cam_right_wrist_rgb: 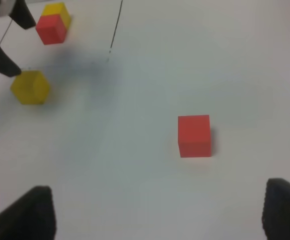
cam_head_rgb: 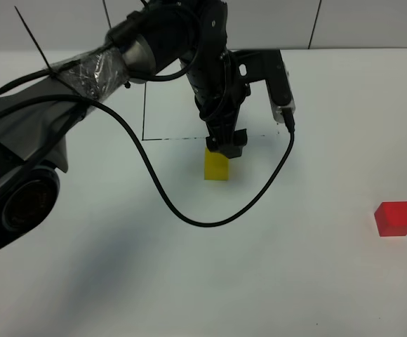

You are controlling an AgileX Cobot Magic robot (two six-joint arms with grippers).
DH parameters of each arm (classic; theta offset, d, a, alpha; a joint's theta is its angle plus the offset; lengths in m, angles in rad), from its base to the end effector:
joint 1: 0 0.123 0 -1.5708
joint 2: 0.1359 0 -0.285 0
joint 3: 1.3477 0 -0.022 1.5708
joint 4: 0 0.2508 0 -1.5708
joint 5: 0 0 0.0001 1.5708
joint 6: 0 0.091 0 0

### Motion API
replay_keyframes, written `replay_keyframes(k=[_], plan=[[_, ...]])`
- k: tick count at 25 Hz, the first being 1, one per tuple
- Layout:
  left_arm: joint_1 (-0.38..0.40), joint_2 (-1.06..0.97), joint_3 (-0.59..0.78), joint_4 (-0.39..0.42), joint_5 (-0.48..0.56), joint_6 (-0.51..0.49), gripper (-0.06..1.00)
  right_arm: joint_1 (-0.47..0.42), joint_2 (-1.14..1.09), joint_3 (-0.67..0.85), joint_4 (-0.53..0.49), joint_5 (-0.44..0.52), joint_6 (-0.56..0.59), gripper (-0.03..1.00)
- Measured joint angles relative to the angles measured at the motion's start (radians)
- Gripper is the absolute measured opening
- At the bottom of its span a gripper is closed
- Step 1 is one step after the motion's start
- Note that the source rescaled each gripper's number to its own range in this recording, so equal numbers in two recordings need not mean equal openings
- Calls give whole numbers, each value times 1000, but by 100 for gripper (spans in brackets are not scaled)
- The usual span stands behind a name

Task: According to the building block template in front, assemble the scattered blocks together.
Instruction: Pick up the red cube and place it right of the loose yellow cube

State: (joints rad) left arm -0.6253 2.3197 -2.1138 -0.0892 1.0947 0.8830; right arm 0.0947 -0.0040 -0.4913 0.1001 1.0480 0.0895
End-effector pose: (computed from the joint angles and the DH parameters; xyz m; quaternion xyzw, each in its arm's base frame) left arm 0.4044 -0.3008 0.2107 0.6636 0.7255 -0.0195 0.1816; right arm -0.0049 0.0075 0.2762 -0.0037 0.8501 0.0980 0.5175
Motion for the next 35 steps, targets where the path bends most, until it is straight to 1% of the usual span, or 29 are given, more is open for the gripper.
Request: replay_keyframes(k=[3,6,8,11,14,17,20,22,25,28,31,35], plan=[[33,-34,0,44,-1,-111,100,0,0,0,0,0,0,74],[103,-64,0,79,1,-243,100,0,0,0,0,0,0,74],[168,-82,0,78,3,-325,100,0,0,0,0,0,0,74],[273,-126,5,39,13,-405,100,0,0,0,0,0,0,75],[373,-186,48,-25,24,-428,100,0,0,0,0,0,0,75],[473,-251,129,-78,24,-435,100,0,0,0,0,0,0,75],[572,-325,241,-137,21,-439,100,0,0,0,0,0,0,75],[625,-378,336,-160,-5,-441,99,0,0,0,0,0,0,75],[658,-480,481,-166,-68,-441,98,0,0,0,0,0,0,75],[661,-604,618,-159,-131,-441,97,0,0,0,0,0,0,75],[661,-753,746,-157,-151,-452,96,0,0,0,0,0,0,75],[661,-938,894,-161,-166,-505,94,0,0,0,0,0,0,75]])
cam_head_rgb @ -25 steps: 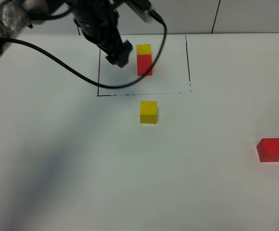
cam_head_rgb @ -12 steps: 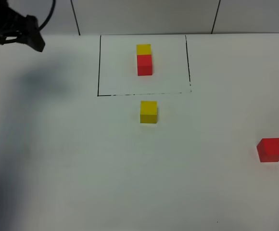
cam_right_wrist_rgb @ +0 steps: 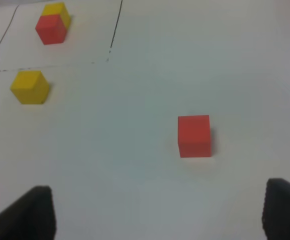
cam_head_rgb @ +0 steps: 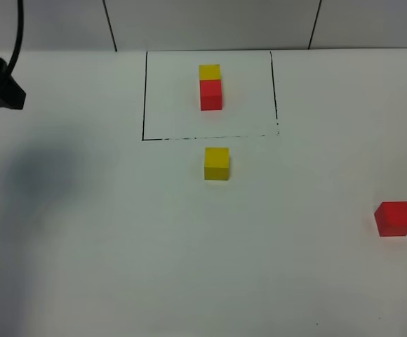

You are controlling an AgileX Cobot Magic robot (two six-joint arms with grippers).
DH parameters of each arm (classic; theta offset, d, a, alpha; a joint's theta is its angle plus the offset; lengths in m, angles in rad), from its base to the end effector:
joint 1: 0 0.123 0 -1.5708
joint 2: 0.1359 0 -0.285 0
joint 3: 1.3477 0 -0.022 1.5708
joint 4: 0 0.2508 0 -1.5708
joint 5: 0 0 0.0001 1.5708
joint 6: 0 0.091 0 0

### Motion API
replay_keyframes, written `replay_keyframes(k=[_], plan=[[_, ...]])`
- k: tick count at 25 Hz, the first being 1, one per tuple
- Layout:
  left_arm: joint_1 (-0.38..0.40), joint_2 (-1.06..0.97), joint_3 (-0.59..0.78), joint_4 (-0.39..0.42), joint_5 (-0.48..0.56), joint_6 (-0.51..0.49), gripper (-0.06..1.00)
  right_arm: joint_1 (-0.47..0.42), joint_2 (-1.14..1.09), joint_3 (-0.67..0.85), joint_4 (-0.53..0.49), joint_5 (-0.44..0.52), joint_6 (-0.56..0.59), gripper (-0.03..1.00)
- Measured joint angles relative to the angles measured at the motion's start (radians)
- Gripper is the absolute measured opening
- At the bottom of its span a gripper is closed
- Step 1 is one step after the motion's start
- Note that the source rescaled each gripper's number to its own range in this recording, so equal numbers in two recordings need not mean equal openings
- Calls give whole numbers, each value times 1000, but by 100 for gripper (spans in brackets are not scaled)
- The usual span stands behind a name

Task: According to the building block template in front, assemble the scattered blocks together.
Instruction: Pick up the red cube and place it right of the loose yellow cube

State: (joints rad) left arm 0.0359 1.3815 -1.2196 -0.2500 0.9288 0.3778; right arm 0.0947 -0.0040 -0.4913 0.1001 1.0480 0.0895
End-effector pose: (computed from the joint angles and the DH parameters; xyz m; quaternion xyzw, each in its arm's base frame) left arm 0.2860 -0.0078 0.3363 0.1190 0.9461 -0.0572 0.2957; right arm -0.0049 0.0075 0.2762 -0.0037 0.8501 0.0980 0.5175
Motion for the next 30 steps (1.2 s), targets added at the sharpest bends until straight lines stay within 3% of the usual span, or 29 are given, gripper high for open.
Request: replay_keyframes(k=[16,30], plan=[[0,-674,477,-3,-93,-132,86,0,0,0,0,0,0,75],[0,-1047,641,-3,58,-205,81,0,0,0,0,0,0,75]])
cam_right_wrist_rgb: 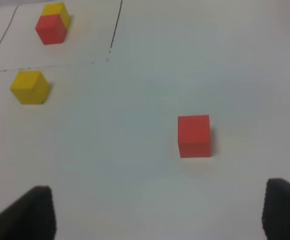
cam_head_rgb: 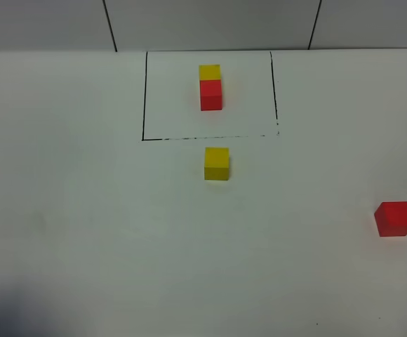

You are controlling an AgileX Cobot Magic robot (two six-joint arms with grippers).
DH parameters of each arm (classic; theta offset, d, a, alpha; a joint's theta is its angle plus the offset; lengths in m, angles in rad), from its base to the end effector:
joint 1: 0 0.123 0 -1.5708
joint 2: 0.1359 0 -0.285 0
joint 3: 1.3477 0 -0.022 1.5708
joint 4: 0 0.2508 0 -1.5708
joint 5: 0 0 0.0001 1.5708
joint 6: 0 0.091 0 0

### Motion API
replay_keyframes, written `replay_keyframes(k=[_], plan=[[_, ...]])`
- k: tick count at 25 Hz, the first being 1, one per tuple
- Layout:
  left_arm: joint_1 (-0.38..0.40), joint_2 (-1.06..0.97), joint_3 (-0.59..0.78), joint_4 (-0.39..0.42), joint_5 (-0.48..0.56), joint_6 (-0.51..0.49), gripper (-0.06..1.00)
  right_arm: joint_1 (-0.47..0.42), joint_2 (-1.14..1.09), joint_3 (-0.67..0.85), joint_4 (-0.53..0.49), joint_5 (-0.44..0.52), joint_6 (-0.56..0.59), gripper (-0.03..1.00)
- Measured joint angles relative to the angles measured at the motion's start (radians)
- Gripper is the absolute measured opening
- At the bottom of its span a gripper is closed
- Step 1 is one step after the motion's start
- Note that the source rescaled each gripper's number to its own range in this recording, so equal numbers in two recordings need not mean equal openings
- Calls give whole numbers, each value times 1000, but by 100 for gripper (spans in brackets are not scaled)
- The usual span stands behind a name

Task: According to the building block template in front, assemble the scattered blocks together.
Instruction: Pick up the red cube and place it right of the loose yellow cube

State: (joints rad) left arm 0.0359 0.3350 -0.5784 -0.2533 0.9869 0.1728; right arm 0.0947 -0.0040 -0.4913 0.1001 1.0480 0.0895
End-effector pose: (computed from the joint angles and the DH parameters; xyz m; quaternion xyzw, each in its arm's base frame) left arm 0.0480 -0.0173 0.3012 0.0450 0.8891 -0.0790 0.4486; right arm -0.0049 0.0075 0.2762 -0.0037 0.8501 0.0980 0.5175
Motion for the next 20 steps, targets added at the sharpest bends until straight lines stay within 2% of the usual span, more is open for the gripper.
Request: replay_keyframes(k=[8,20], plan=[[0,-186,67,25,61,2,79,0,0,0,0,0,0,75],[0,-261,74,64,73,-48,73,0,0,0,0,0,0,75]])
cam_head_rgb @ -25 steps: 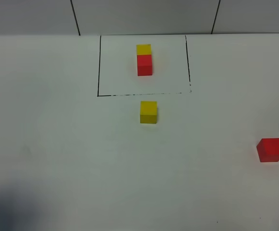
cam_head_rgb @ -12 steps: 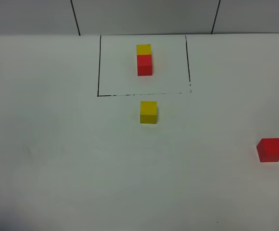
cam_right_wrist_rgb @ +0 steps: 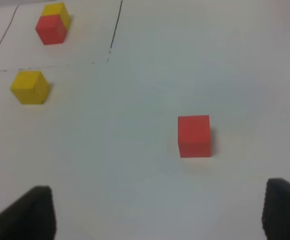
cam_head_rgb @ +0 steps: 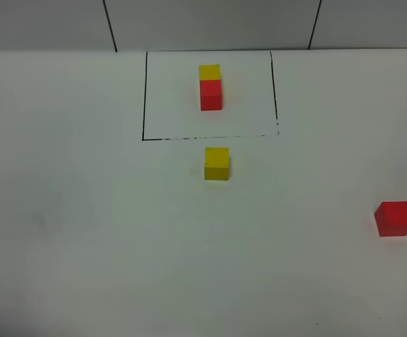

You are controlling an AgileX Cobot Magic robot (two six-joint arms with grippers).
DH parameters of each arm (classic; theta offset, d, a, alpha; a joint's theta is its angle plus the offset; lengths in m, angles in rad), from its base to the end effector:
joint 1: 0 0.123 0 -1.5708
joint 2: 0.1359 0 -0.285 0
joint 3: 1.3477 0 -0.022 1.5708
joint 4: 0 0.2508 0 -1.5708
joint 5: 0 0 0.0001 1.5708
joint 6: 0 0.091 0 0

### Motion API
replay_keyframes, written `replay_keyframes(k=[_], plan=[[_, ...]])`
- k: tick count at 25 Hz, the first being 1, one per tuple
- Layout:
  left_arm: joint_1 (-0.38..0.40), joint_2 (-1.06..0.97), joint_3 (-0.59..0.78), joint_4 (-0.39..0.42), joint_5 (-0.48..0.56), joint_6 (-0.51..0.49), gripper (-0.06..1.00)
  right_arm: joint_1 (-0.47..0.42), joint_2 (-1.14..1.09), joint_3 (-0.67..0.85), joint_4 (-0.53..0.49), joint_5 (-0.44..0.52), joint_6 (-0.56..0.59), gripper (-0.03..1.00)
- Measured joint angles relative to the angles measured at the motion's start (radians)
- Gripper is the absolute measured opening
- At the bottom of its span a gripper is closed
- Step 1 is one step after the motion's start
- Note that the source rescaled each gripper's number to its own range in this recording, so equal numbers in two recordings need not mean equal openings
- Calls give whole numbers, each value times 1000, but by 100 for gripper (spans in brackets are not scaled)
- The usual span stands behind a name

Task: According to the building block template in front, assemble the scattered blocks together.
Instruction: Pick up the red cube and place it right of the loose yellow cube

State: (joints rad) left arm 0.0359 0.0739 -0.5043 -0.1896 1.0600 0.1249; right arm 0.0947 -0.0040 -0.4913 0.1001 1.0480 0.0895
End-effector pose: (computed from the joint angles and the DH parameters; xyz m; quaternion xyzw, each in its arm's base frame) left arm 0.0060 -0.0148 0.2797 0.0389 0.8659 -0.0550 0.4956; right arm -0.0049 0.0075 0.2762 -0.0037 0.8501 0.0980 0.5175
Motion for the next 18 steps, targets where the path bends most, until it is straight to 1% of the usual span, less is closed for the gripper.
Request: replay_keyframes(k=[4,11,18], plan=[[0,0,1,11,0,-18,73,0,0,0,0,0,0,75],[0,-68,2,13,-1,-21,73,0,0,0,0,0,0,74],[0,-73,2,13,0,-23,72,0,0,0,0,0,0,74]])
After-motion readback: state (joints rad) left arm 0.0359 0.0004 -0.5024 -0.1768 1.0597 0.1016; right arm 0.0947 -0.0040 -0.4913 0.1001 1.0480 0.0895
